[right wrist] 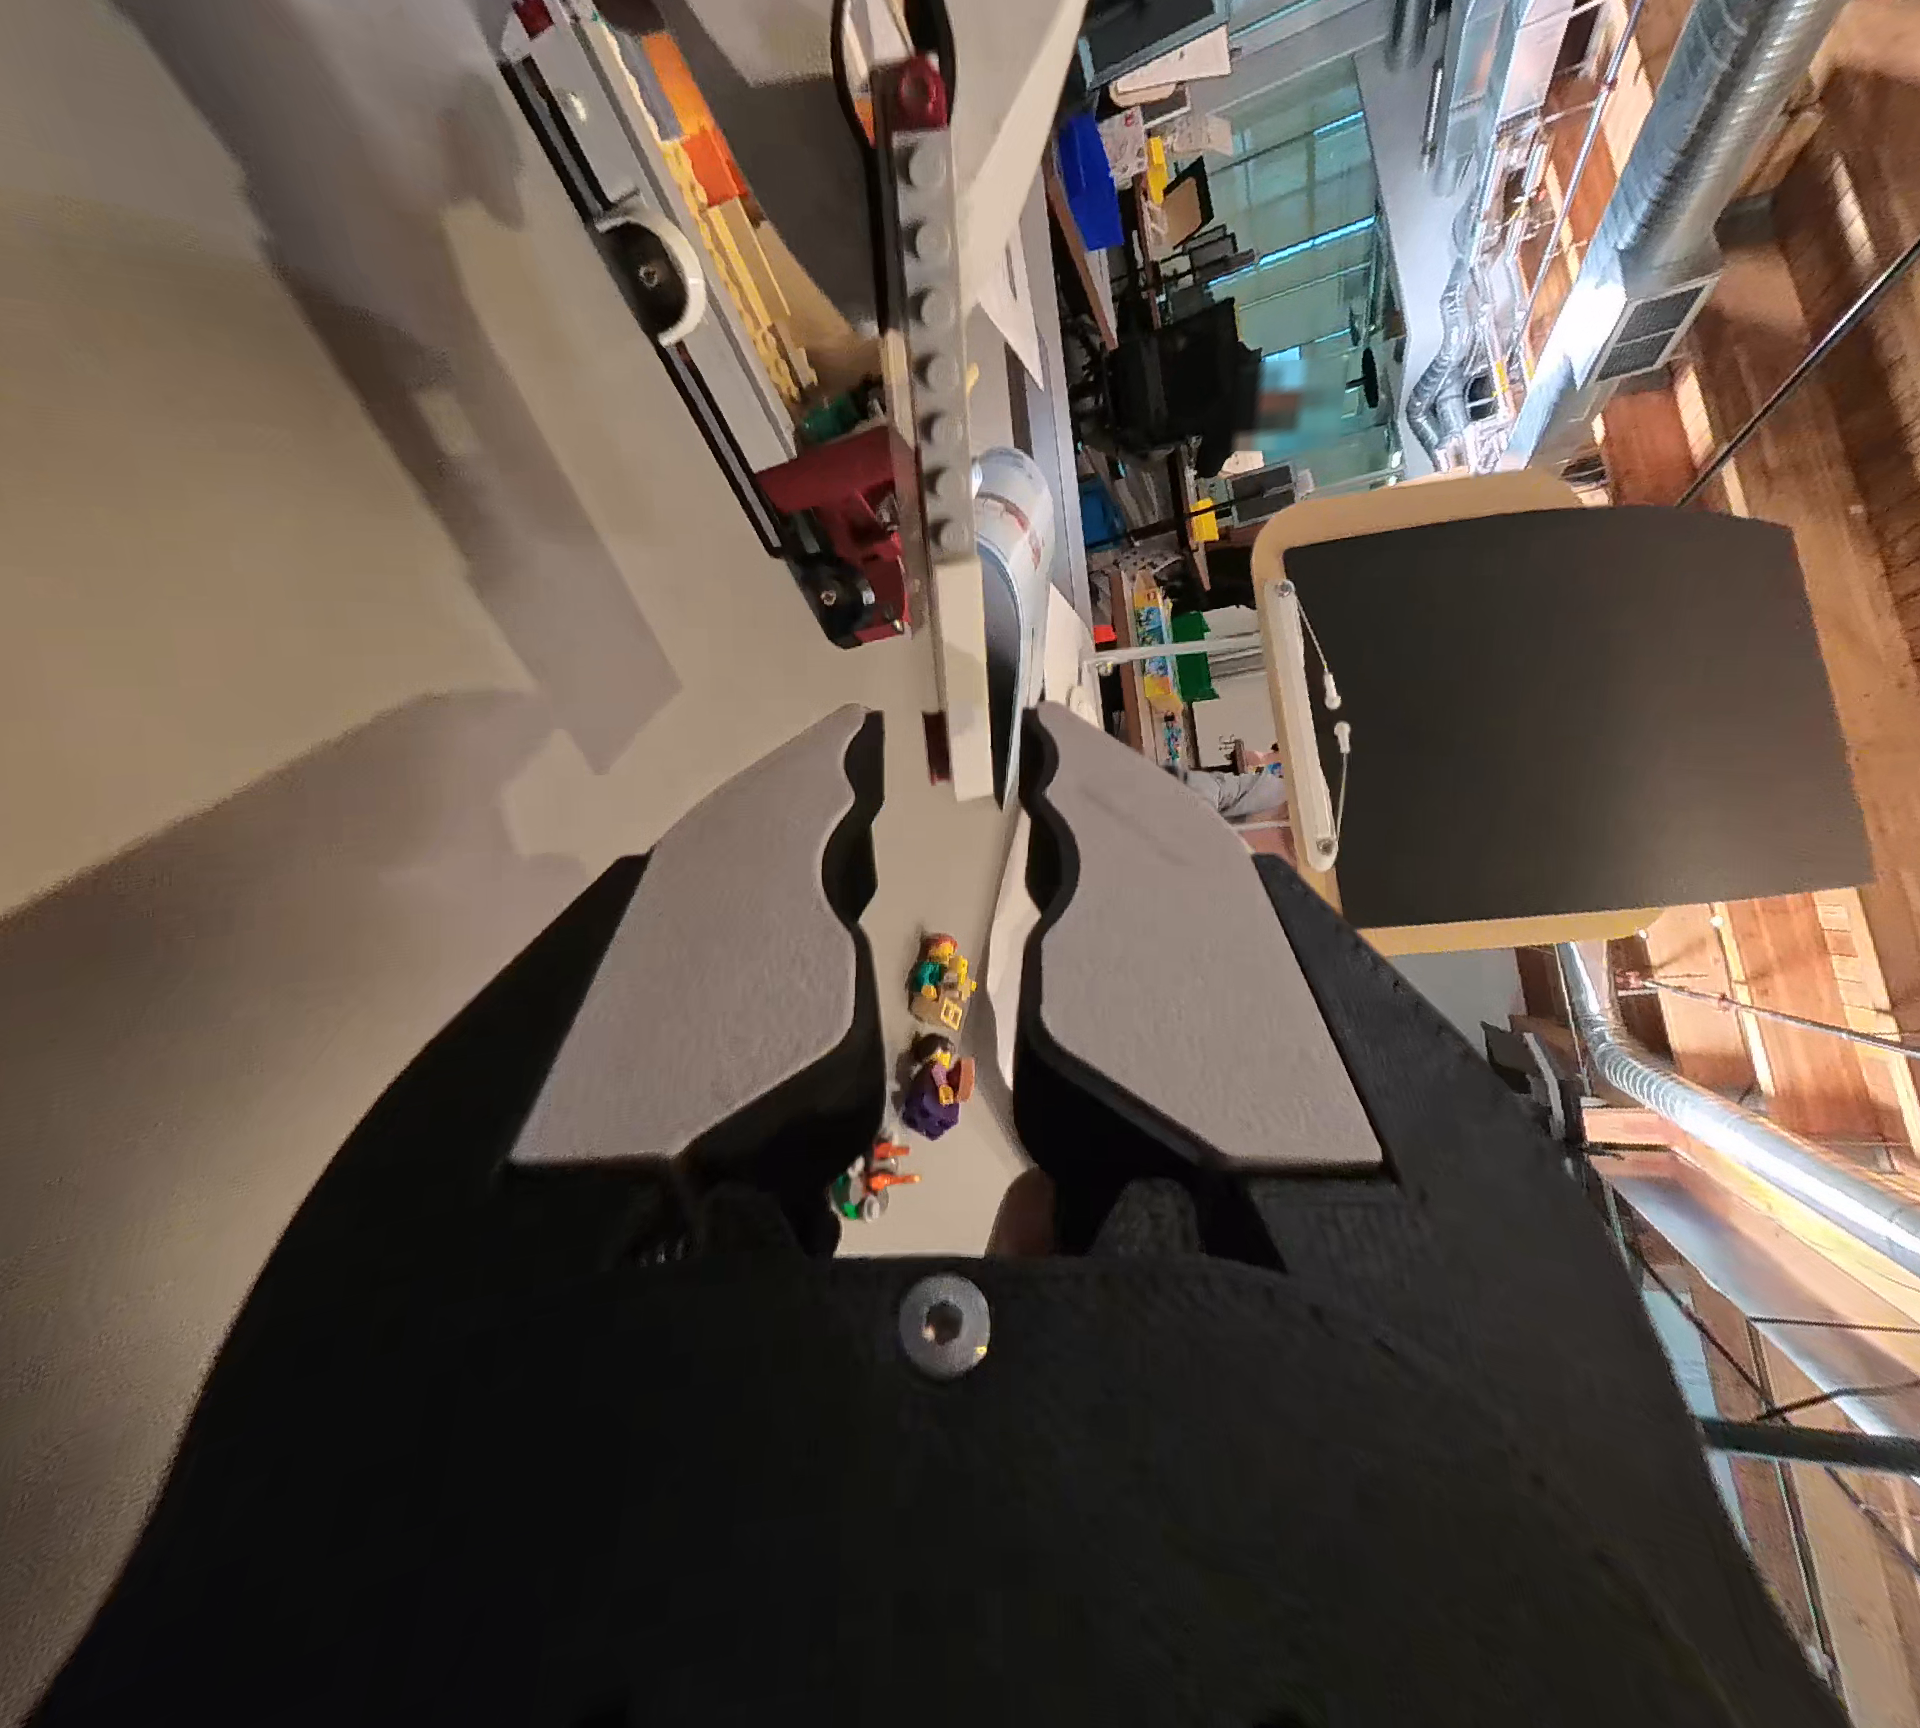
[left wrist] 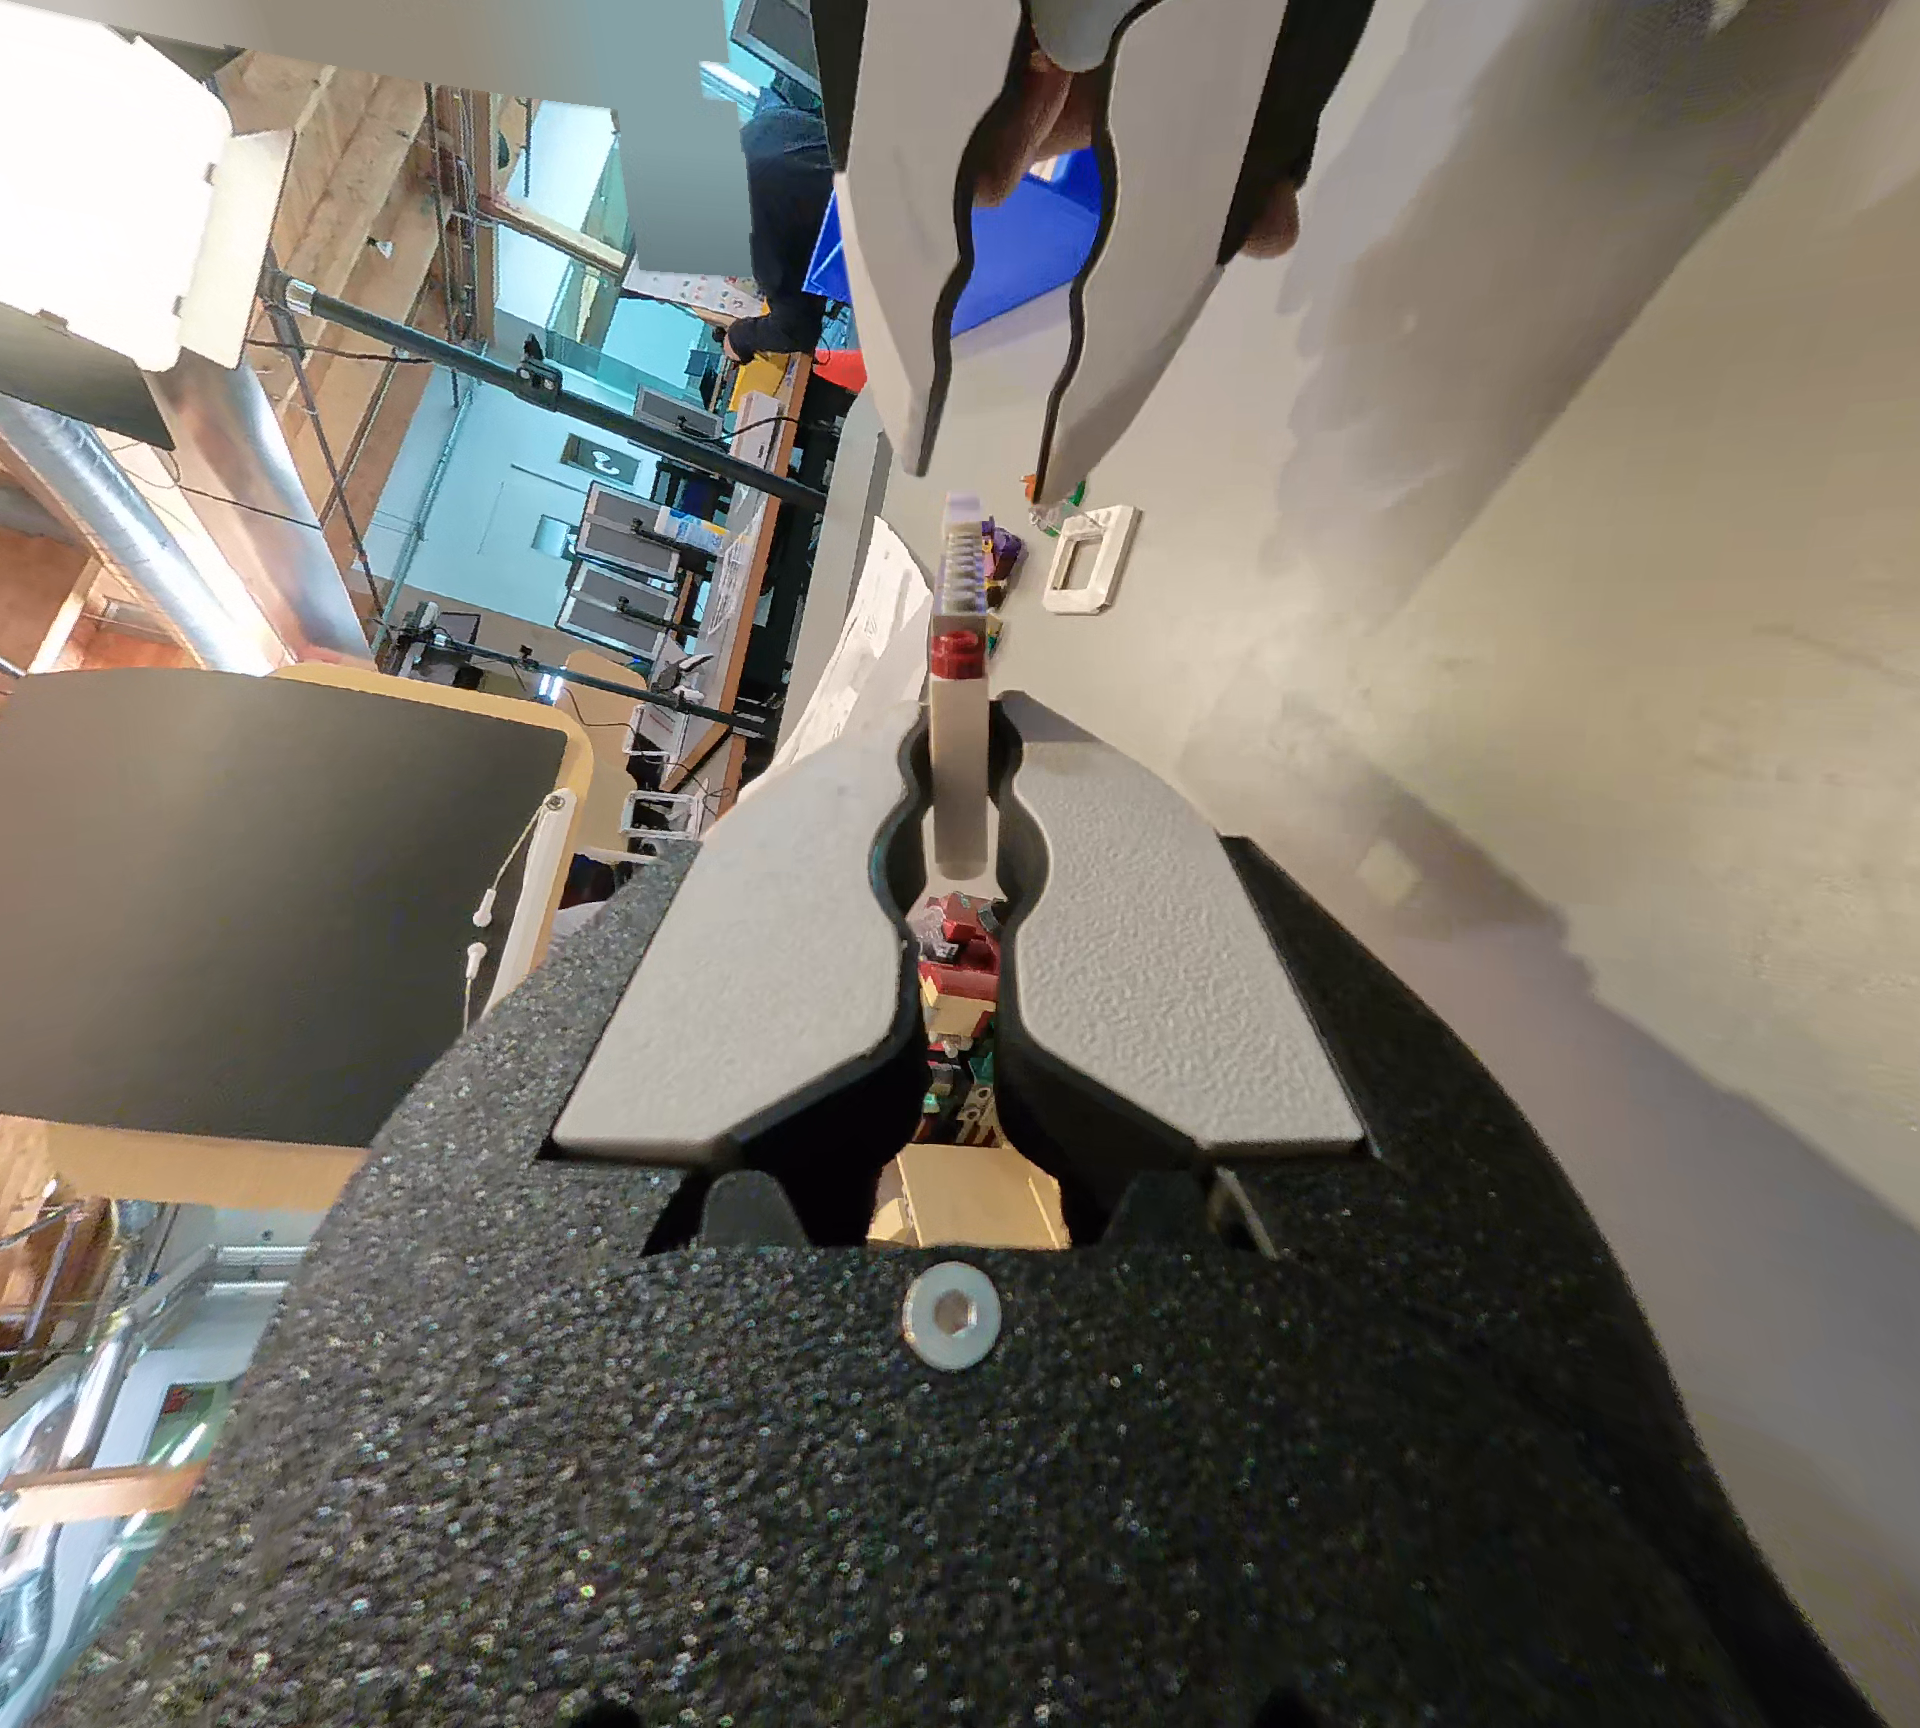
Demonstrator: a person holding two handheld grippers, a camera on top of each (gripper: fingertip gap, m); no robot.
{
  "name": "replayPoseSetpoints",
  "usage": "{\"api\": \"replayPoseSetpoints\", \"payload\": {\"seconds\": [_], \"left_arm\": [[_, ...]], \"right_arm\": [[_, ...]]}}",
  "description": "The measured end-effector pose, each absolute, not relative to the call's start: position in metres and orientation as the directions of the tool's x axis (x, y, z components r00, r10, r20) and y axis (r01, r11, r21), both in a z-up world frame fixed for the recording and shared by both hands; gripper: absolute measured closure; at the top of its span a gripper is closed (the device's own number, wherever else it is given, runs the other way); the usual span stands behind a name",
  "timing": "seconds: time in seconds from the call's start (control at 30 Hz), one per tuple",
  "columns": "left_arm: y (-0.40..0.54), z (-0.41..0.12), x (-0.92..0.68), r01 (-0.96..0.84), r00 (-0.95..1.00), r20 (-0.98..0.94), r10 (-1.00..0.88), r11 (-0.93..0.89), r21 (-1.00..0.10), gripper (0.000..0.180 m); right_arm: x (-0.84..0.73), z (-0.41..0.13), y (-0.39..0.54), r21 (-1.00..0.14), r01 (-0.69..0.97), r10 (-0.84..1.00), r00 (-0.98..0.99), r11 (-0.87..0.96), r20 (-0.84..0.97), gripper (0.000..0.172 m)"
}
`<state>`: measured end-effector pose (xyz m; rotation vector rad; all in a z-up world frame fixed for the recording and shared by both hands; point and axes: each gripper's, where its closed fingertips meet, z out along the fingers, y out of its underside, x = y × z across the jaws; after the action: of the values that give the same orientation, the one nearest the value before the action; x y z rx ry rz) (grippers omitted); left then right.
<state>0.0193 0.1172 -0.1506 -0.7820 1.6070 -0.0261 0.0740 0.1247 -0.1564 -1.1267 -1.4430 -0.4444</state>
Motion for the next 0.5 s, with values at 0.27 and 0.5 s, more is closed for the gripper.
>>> {"api": "replayPoseSetpoints", "payload": {"seconds": [0.27,0.5], "left_arm": [[0.113,-0.151,0.021,-0.462,0.000,-0.889,-0.457,0.789,-0.406,0.172],[0.117,-0.153,0.020,-0.482,-0.003,-0.884,-0.467,0.775,-0.408,0.172]], "right_arm": [[0.060,-0.155,0.125,-0.307,0.822,0.310,0.169,0.480,0.936,0.155],[0.053,-0.153,0.119,-0.278,0.803,0.266,0.155,0.528,0.952,0.162]]}}
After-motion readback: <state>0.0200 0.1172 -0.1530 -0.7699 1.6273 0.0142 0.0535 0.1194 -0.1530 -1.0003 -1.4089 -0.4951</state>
